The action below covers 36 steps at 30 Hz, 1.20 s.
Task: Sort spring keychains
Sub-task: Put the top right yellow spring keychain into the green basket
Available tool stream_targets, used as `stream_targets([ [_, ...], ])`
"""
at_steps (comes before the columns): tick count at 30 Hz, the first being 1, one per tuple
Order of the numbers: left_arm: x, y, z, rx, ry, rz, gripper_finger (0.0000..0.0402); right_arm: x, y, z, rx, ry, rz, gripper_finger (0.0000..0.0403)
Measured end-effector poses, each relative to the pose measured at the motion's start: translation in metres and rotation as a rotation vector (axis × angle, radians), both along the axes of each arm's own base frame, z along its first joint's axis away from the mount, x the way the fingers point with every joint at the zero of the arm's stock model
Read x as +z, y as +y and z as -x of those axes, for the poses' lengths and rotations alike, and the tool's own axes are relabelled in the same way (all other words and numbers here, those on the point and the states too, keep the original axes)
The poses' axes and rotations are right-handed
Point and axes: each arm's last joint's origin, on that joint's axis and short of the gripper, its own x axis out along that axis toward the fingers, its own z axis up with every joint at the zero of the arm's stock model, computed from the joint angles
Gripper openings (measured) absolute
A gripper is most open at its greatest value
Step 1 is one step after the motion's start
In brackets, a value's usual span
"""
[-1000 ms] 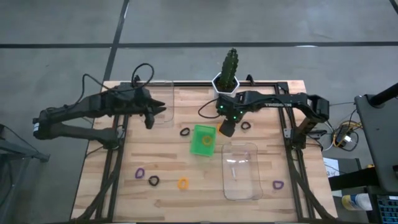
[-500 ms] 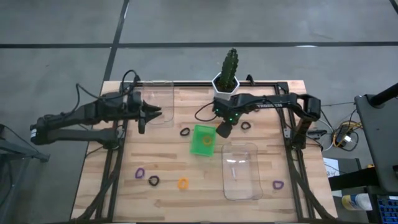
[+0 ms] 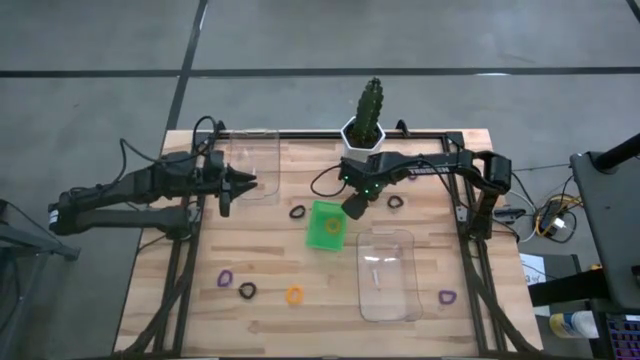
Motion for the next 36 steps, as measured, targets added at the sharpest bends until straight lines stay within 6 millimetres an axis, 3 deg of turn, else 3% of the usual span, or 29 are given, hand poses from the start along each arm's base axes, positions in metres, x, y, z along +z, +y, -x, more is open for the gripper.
stream_targets([
  [11,0.0,0.0,0.0,0.001,0.001,0.001,0.0099,0.0,-0.001,0.0,-0.054,0.0,-0.006,0.021],
  [36,0.0,0.0,0.0,-0.011,0.014,-0.049,0.0099,-0.012,-0.006,0.006,-0.195,0.01,0.002,0.021],
])
